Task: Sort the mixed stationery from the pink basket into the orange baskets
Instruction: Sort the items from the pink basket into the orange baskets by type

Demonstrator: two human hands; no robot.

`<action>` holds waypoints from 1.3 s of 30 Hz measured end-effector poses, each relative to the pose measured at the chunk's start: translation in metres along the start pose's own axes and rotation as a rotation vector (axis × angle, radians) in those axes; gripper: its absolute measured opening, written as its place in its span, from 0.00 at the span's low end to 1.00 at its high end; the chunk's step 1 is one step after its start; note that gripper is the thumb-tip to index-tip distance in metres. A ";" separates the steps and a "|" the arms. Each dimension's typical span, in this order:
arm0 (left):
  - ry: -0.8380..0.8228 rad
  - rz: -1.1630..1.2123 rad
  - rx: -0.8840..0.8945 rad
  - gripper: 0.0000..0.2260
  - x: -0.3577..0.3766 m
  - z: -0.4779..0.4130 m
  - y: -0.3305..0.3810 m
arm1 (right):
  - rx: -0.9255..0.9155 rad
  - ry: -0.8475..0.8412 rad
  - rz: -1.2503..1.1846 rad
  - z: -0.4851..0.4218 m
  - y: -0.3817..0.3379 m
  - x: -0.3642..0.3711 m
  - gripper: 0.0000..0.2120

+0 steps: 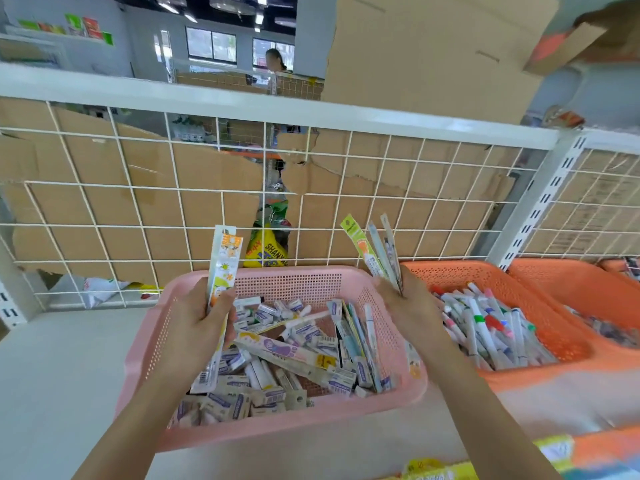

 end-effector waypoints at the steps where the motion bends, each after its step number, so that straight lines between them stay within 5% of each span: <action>1: 0.000 -0.004 0.005 0.10 0.003 0.003 0.004 | 0.008 0.014 0.005 0.005 0.005 -0.009 0.11; 14: -0.101 -0.029 -0.025 0.08 0.081 0.036 0.043 | 0.158 0.204 0.145 0.084 0.087 -0.143 0.07; 33: -0.326 -0.238 0.124 0.08 0.291 0.170 0.134 | 0.442 0.421 0.139 0.251 0.197 -0.367 0.16; 39: -0.374 -0.280 0.185 0.06 0.343 0.190 0.154 | 0.502 0.457 0.207 0.280 0.228 -0.415 0.07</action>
Point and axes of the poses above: each hand's wrist, its own z-axis away from the middle knuckle, its own x-axis out of the palm, y = z × x, the point moved 5 cm from there along -z, towards the middle knuckle, and after that the axes turned 1 degree about x, right-handed, at the moved point
